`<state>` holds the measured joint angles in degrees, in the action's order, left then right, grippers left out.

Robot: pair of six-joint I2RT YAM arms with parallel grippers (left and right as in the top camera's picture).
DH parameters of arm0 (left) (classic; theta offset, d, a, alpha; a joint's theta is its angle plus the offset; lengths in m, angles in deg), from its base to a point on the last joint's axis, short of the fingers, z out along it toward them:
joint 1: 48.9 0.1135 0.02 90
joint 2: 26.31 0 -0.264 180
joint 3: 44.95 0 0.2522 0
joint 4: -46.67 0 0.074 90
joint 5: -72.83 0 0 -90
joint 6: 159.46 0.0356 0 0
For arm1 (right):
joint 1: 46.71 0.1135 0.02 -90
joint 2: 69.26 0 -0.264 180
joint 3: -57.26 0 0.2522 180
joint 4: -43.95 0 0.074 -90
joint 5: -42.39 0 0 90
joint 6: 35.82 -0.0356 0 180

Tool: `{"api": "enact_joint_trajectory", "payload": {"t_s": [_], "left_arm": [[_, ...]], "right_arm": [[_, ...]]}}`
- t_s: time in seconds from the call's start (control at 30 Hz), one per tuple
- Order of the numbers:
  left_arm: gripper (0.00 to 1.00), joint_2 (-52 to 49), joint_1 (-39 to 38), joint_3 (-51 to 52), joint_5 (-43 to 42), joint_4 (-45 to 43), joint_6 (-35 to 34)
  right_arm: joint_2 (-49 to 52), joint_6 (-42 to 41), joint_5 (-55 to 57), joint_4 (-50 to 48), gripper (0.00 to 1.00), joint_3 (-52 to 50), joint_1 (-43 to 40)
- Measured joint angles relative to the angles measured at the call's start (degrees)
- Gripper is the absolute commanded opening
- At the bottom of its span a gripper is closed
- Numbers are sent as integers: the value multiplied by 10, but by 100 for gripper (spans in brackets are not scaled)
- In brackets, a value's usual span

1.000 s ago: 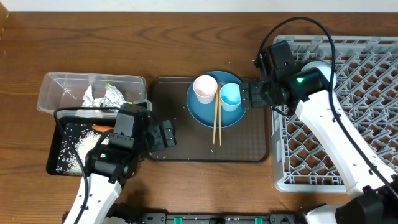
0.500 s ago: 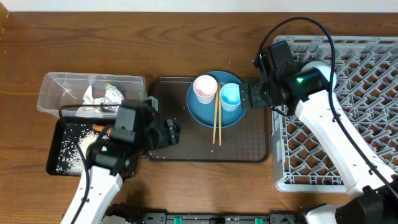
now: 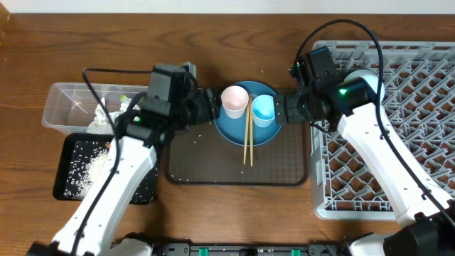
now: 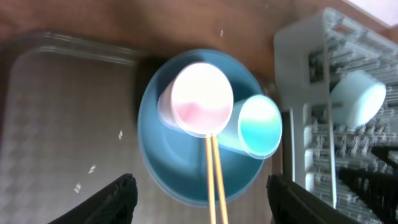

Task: Sort waste into correct bins and load items into the dishwasher rack
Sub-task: 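Grasp the pink cup rim with left gripper and lift it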

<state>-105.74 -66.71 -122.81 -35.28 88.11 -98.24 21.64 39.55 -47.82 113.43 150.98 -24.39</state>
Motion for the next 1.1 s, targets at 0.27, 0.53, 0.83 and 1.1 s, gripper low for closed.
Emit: {"api": "enact_joint_trajectory", "payload": {"t_s": [0.27, 0.53, 0.83, 1.1], "left_arm": [[69, -82, -6, 0, 0, -77, -14], [68, -156, -53, 0, 34, -132, -14], [62, -188, -75, 0, 118, -132, -16], [62, -196, -75, 0, 135, -136, -15]], "right_arm": [[0, 0, 0, 0, 99, 0, 0], [0, 0, 0, 0, 99, 0, 0], [0, 0, 0, 0, 99, 0, 0], [0, 0, 0, 0, 99, 0, 0]]}}
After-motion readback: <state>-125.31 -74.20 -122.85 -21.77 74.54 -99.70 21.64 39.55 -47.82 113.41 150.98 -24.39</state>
